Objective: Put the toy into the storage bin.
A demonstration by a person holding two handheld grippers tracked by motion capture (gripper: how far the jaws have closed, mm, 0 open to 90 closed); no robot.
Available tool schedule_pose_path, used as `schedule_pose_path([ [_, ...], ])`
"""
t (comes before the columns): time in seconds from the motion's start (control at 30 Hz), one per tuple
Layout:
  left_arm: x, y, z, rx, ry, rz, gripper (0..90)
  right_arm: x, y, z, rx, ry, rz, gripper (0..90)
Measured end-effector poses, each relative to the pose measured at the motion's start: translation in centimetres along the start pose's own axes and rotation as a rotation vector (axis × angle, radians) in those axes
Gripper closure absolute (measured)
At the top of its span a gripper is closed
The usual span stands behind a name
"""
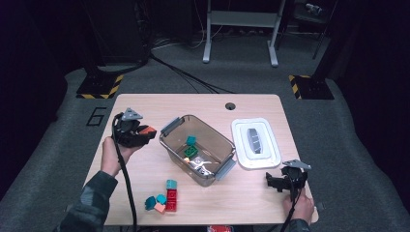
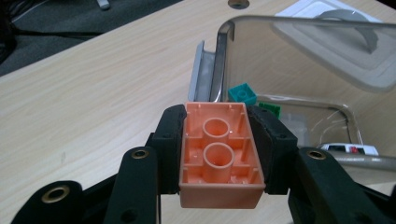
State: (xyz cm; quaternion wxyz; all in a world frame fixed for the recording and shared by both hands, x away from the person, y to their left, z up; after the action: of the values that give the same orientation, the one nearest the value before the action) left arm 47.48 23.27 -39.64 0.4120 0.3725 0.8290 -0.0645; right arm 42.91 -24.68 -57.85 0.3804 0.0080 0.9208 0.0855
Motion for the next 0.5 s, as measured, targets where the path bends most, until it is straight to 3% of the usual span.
schedule_pose_path([
  [0.2, -1.2, -0.2, 0.8, 0.011, 0.009, 0.039, 58.6, 0.0, 0.0, 0.0, 0.0, 0.0, 0.0, 0.0],
  [0.5, -3.0, -1.1, 2.3, 0.036, -0.012, 0.06, 58.5, 0.0, 0.0, 0.0, 0.0, -0.001, -0.001, 0.0],
])
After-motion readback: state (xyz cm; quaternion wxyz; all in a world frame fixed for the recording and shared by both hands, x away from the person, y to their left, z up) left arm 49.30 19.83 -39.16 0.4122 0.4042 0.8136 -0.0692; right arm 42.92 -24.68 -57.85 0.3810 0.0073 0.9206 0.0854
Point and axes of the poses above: each handheld gripper's, and its own axes: z roughly forward along the jaws, x roughly out of its underside, y roughly to its left, the point moved 7 cm from there along z, roughly forward along the jaws, and after that the axes turned 13 degrees about z, right-handed, at the moved point
